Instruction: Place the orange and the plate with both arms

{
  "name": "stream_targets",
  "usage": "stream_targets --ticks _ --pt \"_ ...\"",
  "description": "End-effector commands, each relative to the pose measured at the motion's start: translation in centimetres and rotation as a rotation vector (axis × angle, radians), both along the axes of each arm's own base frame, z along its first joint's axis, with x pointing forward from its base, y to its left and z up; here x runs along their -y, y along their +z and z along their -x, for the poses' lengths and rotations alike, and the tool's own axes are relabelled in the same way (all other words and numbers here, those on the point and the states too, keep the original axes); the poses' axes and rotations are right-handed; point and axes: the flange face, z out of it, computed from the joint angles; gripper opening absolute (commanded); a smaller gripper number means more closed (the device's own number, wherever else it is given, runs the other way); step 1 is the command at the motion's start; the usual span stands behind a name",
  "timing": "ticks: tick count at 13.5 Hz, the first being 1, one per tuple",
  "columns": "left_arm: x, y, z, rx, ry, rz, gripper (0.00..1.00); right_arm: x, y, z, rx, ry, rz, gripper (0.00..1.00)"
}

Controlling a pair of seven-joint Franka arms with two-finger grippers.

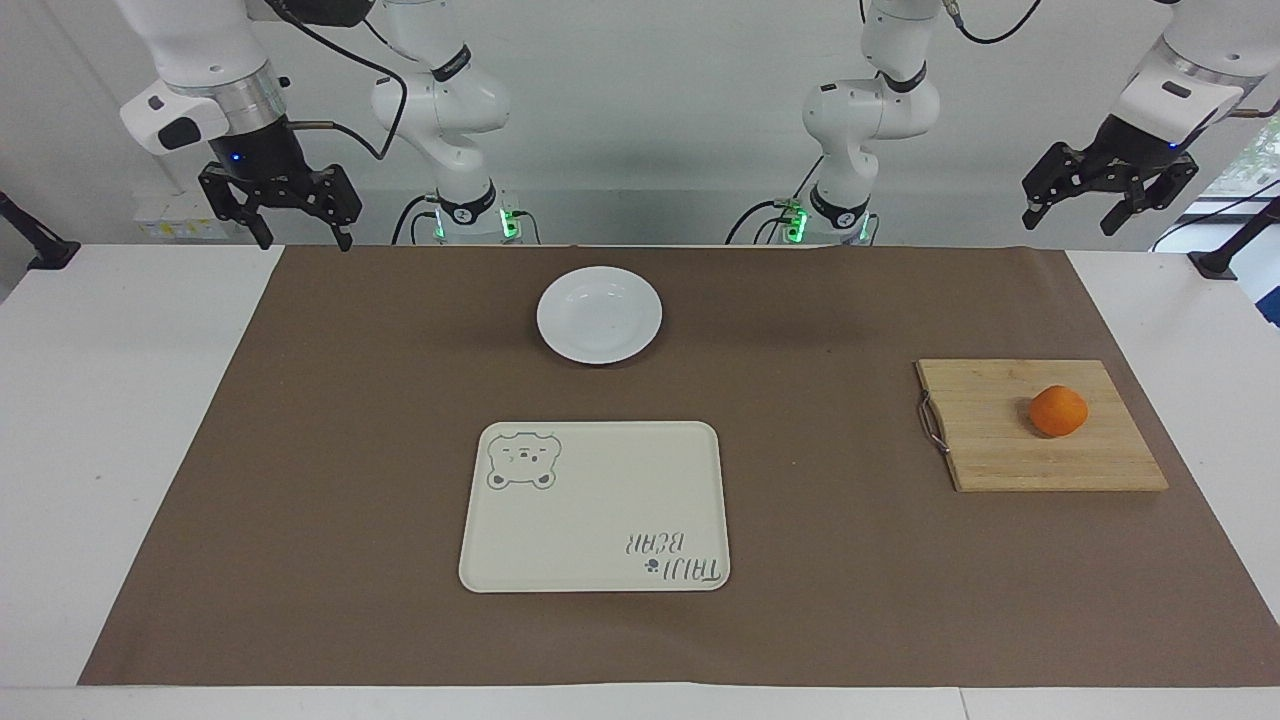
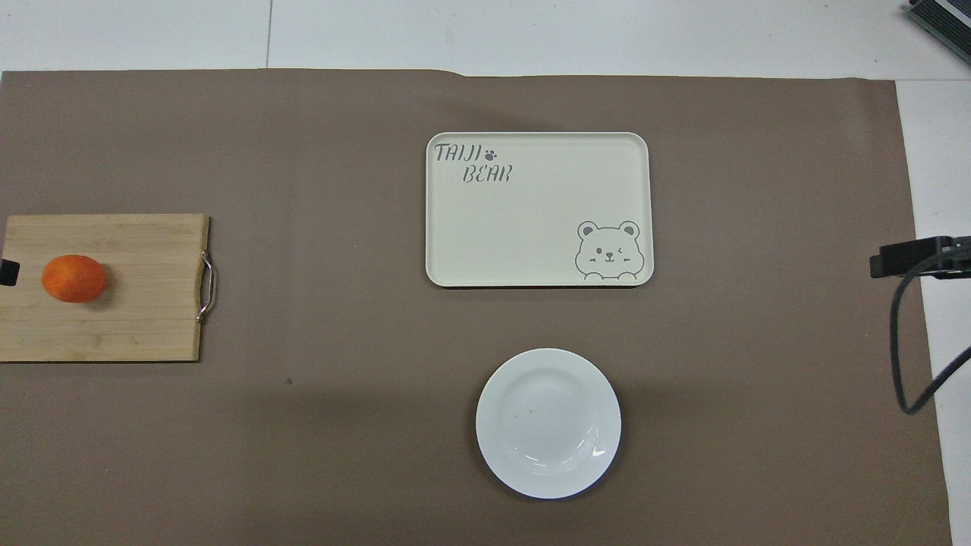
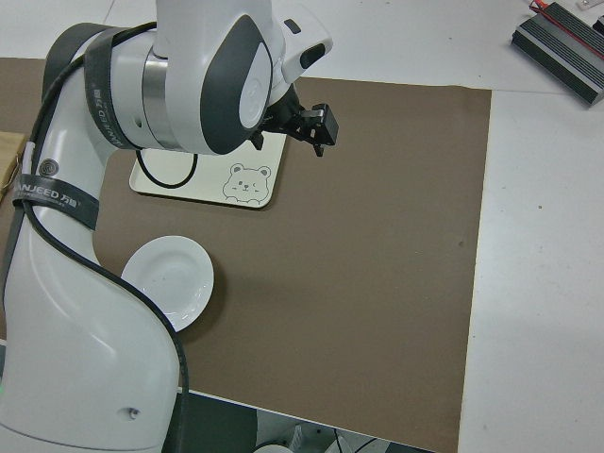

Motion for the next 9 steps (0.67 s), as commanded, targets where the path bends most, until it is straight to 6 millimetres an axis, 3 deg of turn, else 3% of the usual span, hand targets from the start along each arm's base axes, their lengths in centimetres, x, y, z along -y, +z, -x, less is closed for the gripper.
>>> stream_targets --ticks 1,9 --pt "-0.31 -0.04 0.00 0.004 0.010 -0.010 1.00 0.14 0.24 -0.15 -0.012 -0.018 0.006 1.00" --pt "0.19 -0.16 0.09 -0.004 0.010 -0.008 1.00 0.14 0.25 -0.17 -0.011 -0.018 0.006 1.00"
